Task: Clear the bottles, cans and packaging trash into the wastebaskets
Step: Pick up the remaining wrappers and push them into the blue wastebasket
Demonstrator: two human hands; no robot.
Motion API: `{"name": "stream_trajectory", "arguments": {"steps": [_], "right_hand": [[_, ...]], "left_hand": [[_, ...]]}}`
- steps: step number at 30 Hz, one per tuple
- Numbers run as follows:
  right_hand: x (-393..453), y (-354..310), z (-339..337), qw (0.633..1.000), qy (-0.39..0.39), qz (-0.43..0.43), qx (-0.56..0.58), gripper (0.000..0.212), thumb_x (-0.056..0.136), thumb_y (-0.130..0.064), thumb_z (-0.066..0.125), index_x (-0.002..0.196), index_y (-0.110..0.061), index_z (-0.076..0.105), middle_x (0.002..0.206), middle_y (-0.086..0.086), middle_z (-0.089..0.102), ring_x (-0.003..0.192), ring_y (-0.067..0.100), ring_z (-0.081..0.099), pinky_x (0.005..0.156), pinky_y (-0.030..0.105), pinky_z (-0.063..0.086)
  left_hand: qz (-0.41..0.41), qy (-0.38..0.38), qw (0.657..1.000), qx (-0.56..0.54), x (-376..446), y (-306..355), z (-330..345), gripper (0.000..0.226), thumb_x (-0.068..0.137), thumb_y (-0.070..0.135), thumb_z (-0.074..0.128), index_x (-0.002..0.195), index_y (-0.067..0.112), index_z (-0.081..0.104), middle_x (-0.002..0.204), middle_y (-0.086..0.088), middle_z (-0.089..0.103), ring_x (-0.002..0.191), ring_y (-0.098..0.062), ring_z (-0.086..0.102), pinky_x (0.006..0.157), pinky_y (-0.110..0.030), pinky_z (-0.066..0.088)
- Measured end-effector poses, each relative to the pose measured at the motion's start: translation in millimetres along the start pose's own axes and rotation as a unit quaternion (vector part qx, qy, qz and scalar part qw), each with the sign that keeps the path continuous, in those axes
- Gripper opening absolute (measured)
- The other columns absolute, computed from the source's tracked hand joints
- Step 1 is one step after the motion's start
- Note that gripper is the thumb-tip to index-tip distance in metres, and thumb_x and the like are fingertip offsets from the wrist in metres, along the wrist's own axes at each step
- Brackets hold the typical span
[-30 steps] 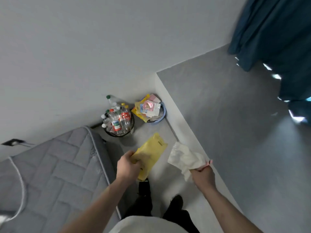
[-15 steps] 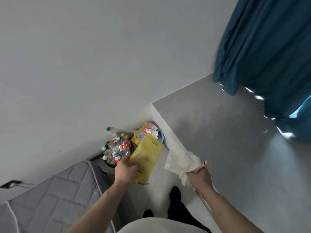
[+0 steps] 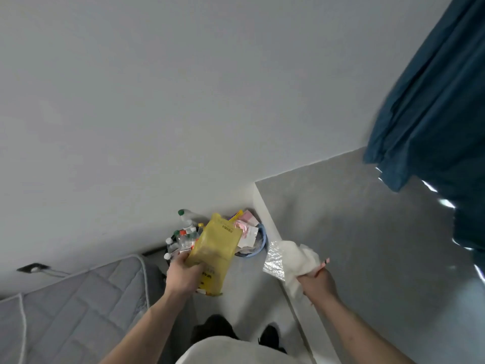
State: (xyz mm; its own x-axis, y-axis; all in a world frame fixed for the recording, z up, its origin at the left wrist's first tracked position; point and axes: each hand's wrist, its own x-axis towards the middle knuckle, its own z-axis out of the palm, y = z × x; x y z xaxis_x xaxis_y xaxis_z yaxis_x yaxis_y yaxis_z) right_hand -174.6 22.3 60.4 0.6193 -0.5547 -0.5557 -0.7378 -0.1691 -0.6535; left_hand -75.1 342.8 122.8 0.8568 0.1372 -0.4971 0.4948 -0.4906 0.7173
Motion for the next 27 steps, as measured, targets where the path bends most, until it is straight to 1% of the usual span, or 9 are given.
{"name": "stream_trajectory", "arguments": {"steps": [2,6,12,14,16,18,20,24,27], "right_hand": [[10,-12,6,1.000,-0.014,-0.001,-0.015,0.018,0.076,-0.023,0.080,0.090,-0.014,0.072,0.069,0.002,0.071,0.066,0.024,0.069,0.057,0.030,0.051],[31,-41,23,0.999,-0.036,0.012,-0.022,0.020,0.075,-0.026,0.080,0.088,-0.013,0.071,0.070,0.005,0.071,0.065,0.027,0.070,0.052,0.029,0.050],[63,-82,59,0.998,-0.045,0.048,-0.010,0.022,0.076,-0.026,0.080,0.093,-0.014,0.073,0.074,0.006,0.073,0.070,0.027,0.072,0.050,0.027,0.047],[74,-96,74,0.997,-0.037,0.065,-0.010,0.022,0.075,-0.026,0.080,0.092,-0.013,0.074,0.072,0.007,0.074,0.066,0.027,0.072,0.046,0.029,0.050],[90,-103,91,0.995,-0.034,0.091,-0.021,0.028,0.071,-0.030,0.081,0.094,-0.014,0.075,0.075,0.007,0.075,0.069,0.027,0.073,0.054,0.035,0.057],[109,-107,108,0.993,-0.035,0.108,-0.019,0.043,0.061,-0.040,0.080,0.097,-0.015,0.076,0.079,0.007,0.077,0.075,0.028,0.074,0.067,0.039,0.061],[134,-108,128,0.990,-0.035,0.132,-0.023,0.059,0.053,-0.049,0.076,0.100,-0.014,0.075,0.081,0.010,0.077,0.077,0.030,0.075,0.069,0.036,0.060],[179,-125,168,0.985,-0.036,0.165,-0.030,0.049,0.068,-0.039,0.082,0.107,-0.011,0.071,0.090,0.013,0.076,0.084,0.031,0.073,0.072,0.034,0.057],[224,-120,199,0.982,-0.048,0.180,-0.034,0.051,0.071,-0.036,0.082,0.113,-0.011,0.070,0.098,0.012,0.076,0.091,0.029,0.072,0.072,0.031,0.053]], "left_hand": [[-0.025,0.002,1.000,-0.004,7,-2,-5,0.041,0.073,0.020,0.072,0.113,0.027,0.067,0.091,0.001,0.074,0.080,-0.019,0.073,0.073,-0.040,0.062],[-0.059,0.013,0.998,-0.016,35,3,-13,0.040,0.077,0.015,0.072,0.116,0.024,0.066,0.091,0.000,0.073,0.079,-0.019,0.072,0.069,-0.038,0.061],[-0.091,-0.026,0.995,-0.004,104,25,-20,0.039,0.081,0.011,0.068,0.115,0.028,0.061,0.096,-0.003,0.071,0.085,-0.022,0.070,0.072,-0.038,0.061],[-0.102,-0.049,0.994,0.006,135,35,-26,0.040,0.081,0.010,0.066,0.117,0.027,0.061,0.096,-0.003,0.072,0.085,-0.021,0.070,0.067,-0.034,0.059],[-0.118,-0.061,0.991,0.022,170,43,-30,0.041,0.082,0.011,0.066,0.120,0.025,0.061,0.096,-0.003,0.071,0.085,-0.020,0.070,0.064,-0.031,0.057],[-0.123,-0.074,0.988,0.050,203,49,-31,0.036,0.080,0.012,0.069,0.112,0.026,0.062,0.093,-0.003,0.071,0.082,-0.021,0.070,0.067,-0.034,0.059],[-0.128,-0.089,0.985,0.069,240,54,-26,0.027,0.079,0.012,0.070,0.102,0.024,0.065,0.088,-0.003,0.072,0.078,-0.021,0.070,0.069,-0.034,0.059],[-0.143,-0.113,0.978,0.101,315,47,-1,0.036,0.076,0.014,0.068,0.112,0.020,0.068,0.087,-0.002,0.074,0.079,-0.020,0.071,0.067,-0.031,0.057],[-0.145,-0.110,0.976,0.118,357,42,29,0.030,0.077,0.013,0.067,0.107,0.017,0.069,0.086,-0.004,0.074,0.075,-0.021,0.071,0.063,-0.030,0.058]]}}
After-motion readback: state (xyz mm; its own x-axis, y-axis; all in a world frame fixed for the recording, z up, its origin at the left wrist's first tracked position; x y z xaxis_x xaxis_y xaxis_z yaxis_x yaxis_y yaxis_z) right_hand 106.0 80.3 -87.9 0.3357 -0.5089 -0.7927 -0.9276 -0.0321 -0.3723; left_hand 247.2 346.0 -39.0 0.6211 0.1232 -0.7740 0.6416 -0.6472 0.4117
